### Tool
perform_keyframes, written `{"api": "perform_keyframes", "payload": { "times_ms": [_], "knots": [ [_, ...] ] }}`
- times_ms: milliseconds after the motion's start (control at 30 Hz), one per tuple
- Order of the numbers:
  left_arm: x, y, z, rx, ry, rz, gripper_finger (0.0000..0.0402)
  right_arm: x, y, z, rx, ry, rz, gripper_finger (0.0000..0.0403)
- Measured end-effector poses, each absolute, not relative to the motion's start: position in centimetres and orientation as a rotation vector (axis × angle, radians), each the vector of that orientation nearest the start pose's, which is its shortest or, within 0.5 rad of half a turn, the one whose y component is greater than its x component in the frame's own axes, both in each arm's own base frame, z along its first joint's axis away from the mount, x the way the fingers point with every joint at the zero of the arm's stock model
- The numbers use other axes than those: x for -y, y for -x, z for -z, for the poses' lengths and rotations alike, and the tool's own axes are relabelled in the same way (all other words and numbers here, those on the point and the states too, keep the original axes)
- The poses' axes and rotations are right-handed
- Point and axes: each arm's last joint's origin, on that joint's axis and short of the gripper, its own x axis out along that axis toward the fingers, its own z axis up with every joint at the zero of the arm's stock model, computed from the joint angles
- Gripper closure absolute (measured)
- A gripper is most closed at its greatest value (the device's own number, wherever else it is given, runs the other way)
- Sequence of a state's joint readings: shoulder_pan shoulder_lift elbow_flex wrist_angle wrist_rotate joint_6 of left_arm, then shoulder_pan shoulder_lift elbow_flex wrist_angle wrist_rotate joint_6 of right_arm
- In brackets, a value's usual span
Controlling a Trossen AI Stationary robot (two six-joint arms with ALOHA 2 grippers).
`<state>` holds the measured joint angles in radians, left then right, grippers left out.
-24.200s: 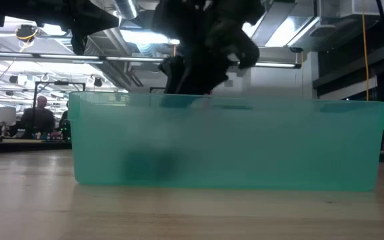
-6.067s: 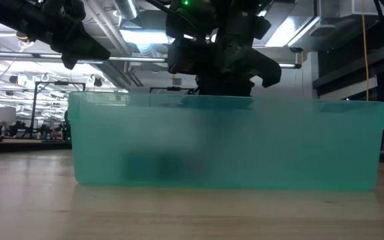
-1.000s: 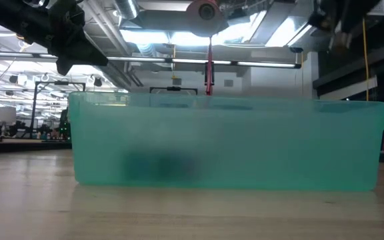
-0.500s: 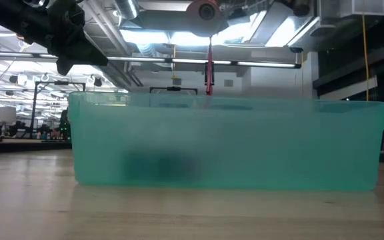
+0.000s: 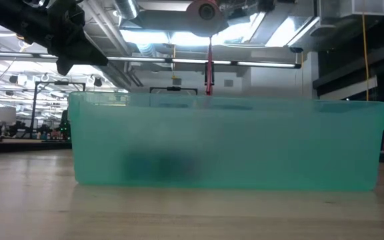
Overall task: Pick & Place food coloring
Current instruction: Put the small green food coloring bottle into the blue bin
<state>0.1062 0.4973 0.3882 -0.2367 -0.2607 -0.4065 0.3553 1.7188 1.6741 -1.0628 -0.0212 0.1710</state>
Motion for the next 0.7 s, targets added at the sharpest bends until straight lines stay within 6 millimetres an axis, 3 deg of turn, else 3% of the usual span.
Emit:
{"api": "perform_keyframes", "payload": {
  "times_ms": [300, 500, 700],
  "knots": [
    [-2.1, -12.7, -23.0, -0.268, 0.370, -0.430, 0.0384, -13.2, -36.7, -27.0, -1.204, 0.093, -0.251, 0.0327],
    [-2.1, -12.7, -23.0, -0.268, 0.370, -0.431, 0.0384, -12.3, -39.4, -22.9, -1.247, 0.085, -0.234, 0.0333],
    [-2.1, -12.7, -23.0, -0.268, 0.370, -0.431, 0.0384, -11.1, -41.0, -20.3, -1.275, 0.056, -0.208, 0.0327]
  ]
}}
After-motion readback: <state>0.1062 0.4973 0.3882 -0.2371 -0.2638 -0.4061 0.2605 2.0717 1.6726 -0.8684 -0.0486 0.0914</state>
